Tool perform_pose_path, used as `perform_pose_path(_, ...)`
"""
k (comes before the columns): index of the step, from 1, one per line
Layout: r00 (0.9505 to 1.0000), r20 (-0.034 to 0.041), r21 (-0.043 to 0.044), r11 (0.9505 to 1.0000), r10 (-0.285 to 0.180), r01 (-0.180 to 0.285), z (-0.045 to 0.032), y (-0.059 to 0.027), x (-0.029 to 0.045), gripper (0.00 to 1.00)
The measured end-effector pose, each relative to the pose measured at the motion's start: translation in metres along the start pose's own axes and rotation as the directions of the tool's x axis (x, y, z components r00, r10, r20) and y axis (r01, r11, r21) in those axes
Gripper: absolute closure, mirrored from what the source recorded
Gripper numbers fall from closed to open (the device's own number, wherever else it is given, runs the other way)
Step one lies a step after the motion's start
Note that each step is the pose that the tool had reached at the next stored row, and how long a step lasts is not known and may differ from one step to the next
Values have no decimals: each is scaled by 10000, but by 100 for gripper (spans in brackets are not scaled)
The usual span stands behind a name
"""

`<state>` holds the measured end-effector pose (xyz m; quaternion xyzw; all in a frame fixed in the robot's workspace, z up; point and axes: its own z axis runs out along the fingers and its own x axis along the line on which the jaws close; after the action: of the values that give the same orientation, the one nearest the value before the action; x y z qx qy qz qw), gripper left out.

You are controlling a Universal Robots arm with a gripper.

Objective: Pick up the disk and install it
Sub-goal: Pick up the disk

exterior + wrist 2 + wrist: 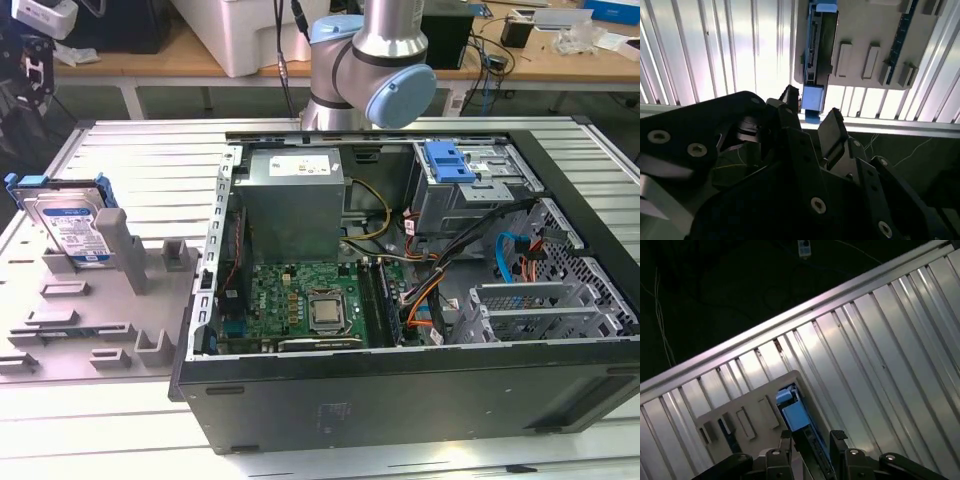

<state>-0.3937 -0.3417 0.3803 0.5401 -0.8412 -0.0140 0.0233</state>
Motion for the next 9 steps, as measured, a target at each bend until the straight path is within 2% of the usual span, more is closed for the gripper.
perform_pose_path(2, 9993, -18, 9, 9993, -375, 375, 7, -1, 0, 56)
perform_pose_path(5, 9933, -60, 26, 9933, -1156, 1156, 14, -1, 0, 56)
perform_pose_path(7, 9875, -83, 34, 9875, -1576, 1576, 17, -1, 0, 56)
perform_pose_path(9, 9781, -114, 42, 9781, -2078, 2079, 21, -1, -1, 56)
